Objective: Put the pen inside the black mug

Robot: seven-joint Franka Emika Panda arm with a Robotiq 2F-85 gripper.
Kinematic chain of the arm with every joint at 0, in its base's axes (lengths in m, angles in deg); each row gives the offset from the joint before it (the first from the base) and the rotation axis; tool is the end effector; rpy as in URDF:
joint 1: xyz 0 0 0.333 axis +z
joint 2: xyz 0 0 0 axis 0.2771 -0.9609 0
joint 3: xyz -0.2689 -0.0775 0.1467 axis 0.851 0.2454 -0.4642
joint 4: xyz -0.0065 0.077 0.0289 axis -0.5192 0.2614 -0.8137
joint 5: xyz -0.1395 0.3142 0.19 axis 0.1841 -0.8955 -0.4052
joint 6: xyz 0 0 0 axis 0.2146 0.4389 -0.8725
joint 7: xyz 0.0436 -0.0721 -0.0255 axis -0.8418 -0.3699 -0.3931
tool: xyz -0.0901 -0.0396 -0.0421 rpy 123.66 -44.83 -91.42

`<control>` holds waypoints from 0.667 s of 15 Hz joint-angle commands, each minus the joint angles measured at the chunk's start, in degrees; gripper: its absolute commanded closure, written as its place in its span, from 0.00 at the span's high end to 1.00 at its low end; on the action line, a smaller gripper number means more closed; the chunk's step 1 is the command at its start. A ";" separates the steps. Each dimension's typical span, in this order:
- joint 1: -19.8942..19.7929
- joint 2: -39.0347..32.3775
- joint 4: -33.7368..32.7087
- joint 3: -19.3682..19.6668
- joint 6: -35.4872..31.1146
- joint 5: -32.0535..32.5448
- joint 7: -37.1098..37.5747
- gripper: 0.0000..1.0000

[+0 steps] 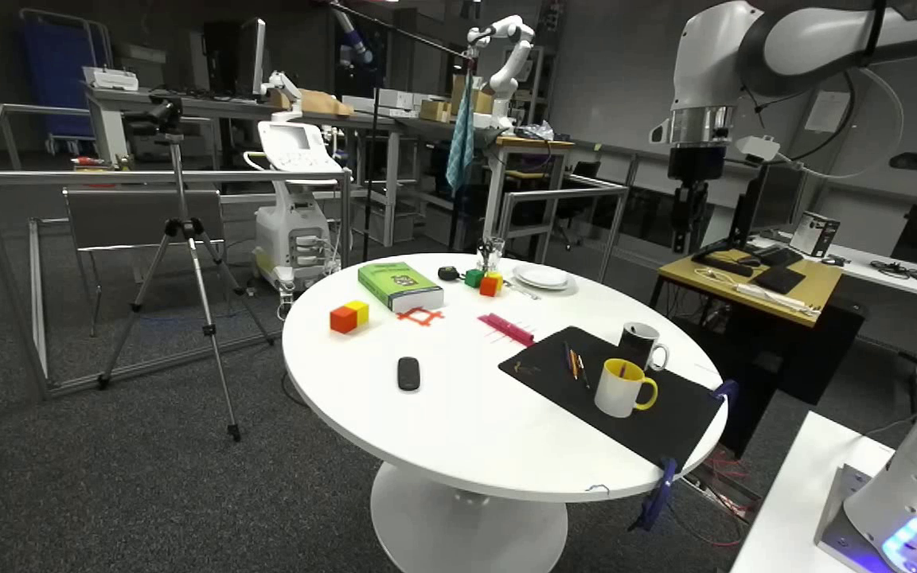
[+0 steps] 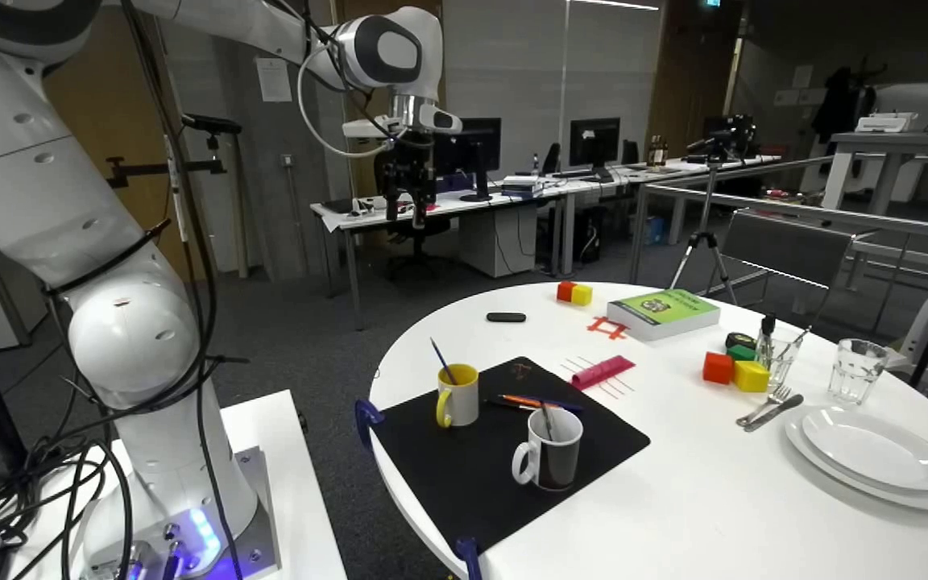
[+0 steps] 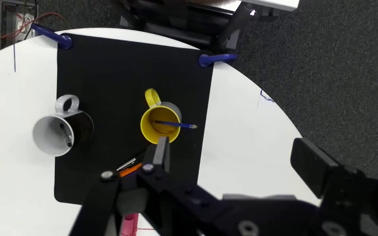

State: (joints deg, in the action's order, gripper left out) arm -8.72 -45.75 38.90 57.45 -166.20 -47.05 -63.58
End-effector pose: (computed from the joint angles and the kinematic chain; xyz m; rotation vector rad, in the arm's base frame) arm 0.4297 0.1387 0.5170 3.0853 0.2891 -0.2527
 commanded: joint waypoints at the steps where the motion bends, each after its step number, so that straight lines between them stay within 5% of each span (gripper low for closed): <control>1: -1.08 -0.71 0.68 0.75 -1.69 -0.27 4.32 1.00; 10: -5.35 -3.46 3.28 3.44 -8.57 0.34 17.64 1.00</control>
State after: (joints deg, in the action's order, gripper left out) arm -12.63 -48.61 40.91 60.37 -172.11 -46.79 -49.81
